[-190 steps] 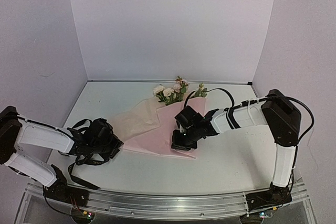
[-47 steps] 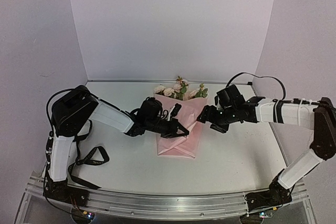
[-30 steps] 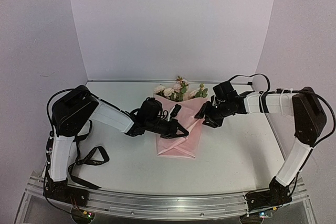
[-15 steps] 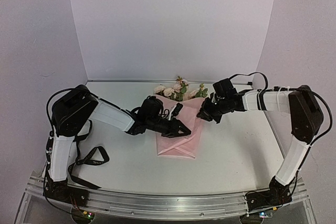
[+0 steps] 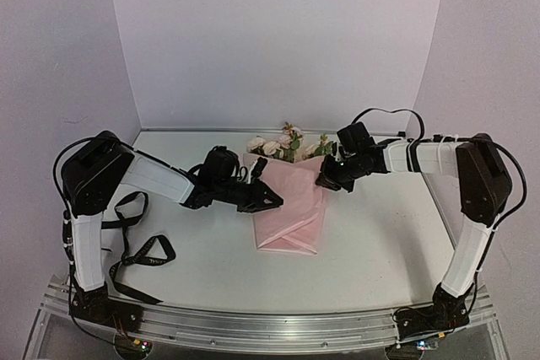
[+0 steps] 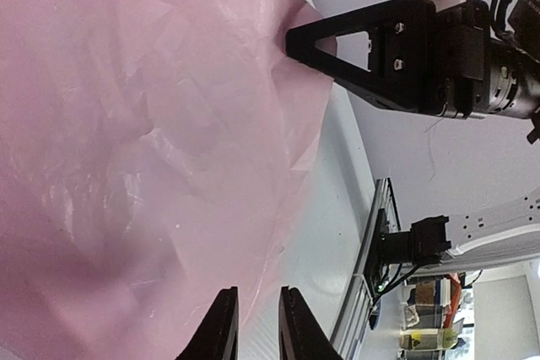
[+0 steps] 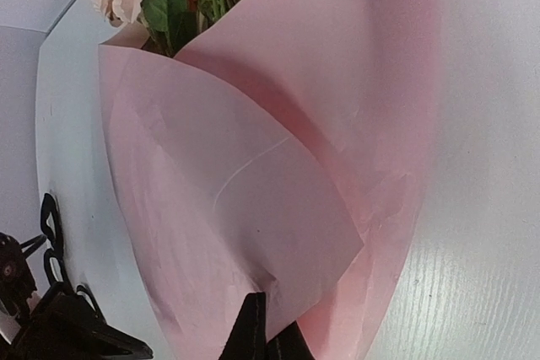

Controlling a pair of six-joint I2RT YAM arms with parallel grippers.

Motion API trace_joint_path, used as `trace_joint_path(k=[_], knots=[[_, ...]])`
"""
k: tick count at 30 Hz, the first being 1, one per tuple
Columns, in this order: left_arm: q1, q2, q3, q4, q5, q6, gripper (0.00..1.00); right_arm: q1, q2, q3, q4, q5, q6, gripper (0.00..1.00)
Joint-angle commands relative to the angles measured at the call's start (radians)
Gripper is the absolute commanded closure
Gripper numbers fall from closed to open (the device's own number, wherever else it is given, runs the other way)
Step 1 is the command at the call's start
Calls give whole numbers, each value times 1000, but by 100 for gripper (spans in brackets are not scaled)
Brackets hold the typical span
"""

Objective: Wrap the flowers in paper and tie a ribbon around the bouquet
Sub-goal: Pass from the left arm to the right, then press the fold line on the folded wrapping paper.

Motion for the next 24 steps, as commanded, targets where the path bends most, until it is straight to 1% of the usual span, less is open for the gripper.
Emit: trace_joint_path(k=[1, 4, 5, 6, 7, 9, 11, 14, 18, 20, 21, 24], knots=[[-5, 17, 4, -112, -12, -3, 87, -2, 27, 20, -18, 40, -42, 100], [-3, 60, 30, -181, -12, 1, 89, -2, 32, 3, -17, 50, -56, 100], [-1, 72, 42, -207, -9, 7, 89, -2, 32, -2, -17, 56, -55, 99], [1, 83, 51, -225, -7, 11, 89, -3, 31, -5, -17, 60, -52, 95], [1, 93, 60, -241, -6, 15, 89, -3, 31, -6, -17, 60, -47, 89], [1, 109, 83, -272, -1, 27, 89, -3, 32, -5, -15, 44, -30, 74], [1, 117, 92, -283, -2, 29, 90, -4, 37, 3, 1, 22, 2, 55], [1, 117, 94, -287, -3, 34, 90, -7, 45, 12, 32, -4, 57, 40], [1, 115, 97, -294, -6, 42, 90, -12, 40, 14, 74, -7, 118, 28], [1, 117, 99, -296, -2, 42, 90, -16, 42, 23, 75, 10, 120, 28], [1, 117, 100, -296, -1, 44, 90, -20, 48, 33, 72, 18, 121, 30], [1, 110, 102, -299, 7, 49, 90, -40, 72, 57, 64, 20, 121, 46]])
